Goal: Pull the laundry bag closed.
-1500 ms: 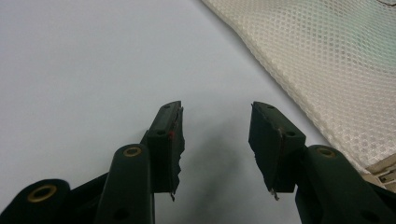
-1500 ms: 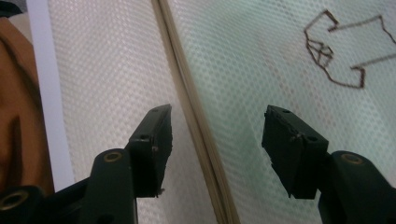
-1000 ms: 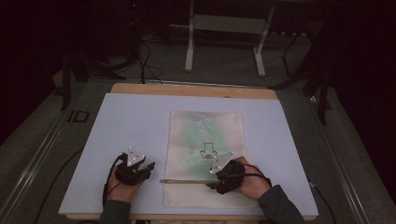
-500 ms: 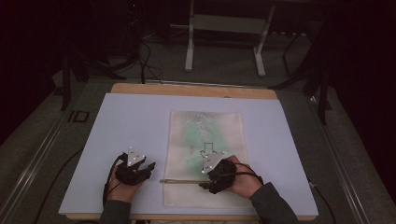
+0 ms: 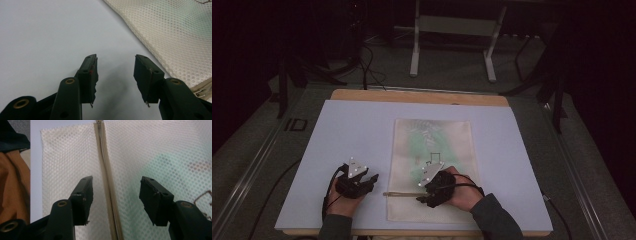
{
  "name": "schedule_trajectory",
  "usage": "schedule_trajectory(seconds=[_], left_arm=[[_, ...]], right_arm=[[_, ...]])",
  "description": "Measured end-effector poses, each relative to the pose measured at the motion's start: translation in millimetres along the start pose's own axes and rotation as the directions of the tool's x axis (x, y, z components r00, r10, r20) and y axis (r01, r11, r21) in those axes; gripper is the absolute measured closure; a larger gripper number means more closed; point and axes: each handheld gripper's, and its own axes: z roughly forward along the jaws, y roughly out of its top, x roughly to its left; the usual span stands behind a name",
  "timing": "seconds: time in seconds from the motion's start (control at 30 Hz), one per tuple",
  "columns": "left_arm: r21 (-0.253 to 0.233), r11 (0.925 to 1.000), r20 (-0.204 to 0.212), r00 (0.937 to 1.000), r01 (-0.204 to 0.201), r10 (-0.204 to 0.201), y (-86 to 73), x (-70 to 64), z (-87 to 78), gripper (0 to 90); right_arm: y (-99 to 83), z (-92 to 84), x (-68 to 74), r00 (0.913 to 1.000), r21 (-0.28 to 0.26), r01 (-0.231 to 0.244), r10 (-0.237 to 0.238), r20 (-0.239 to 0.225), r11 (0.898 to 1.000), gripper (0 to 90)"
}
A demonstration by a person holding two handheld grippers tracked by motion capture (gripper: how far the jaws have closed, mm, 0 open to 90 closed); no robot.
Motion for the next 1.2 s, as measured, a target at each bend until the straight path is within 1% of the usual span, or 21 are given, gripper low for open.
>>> schedule_trajectory(seconds=[0.13,0.3,0.43,0.67,0.83,1.0,1.1,1.2], left_arm=[[0.001,1.0000,0.002,1.0000,-0.002,0.002,0.0,0.0,-0.1,53.1],[0.001,1.0000,0.002,1.0000,-0.003,0.003,0.1,-0.1,0.0,53.2],[0.001,1.0000,0.002,1.0000,-0.003,0.003,0.1,0.1,-0.1,53.2],[0.006,1.0000,0.005,1.0000,-0.006,0.006,0.1,0.2,0.4,53.1],[0.005,1.0000,0.006,1.0000,-0.005,0.005,0.0,0.4,0.4,53.0],[0.006,1.0000,0.006,1.0000,-0.005,0.005,0.1,0.5,0.5,53.0],[0.004,1.0000,0.005,1.0000,-0.004,0.004,0.1,0.6,0.4,53.0],[0.004,1.0000,0.004,1.0000,-0.002,0.002,0.1,0.9,0.5,53.0]], right_arm=[[4.5,3.2,0.3,1.0000,-0.004,0.004,-0.004,-0.007,1.000,45.9],[9.8,8.8,1.4,0.9996,-0.012,0.013,-0.013,-0.025,1.000,53.6],[13.7,12.9,1.4,0.9995,-0.020,0.011,-0.011,-0.031,1.000,56.9],[22.1,18.7,2.2,0.9990,-0.025,0.019,-0.020,-0.040,1.000,56.8],[26.0,23.2,1.6,0.9990,-0.030,0.012,-0.013,-0.042,0.999,56.5],[29.5,28.5,3.0,0.9986,-0.035,0.024,-0.025,-0.046,0.999,60.6],[31.7,31.5,3.5,0.9987,-0.042,0.019,-0.021,-0.047,0.999,63.9],[34.5,34.1,4.0,0.9982,-0.046,0.025,-0.028,-0.053,0.999,65.4]])
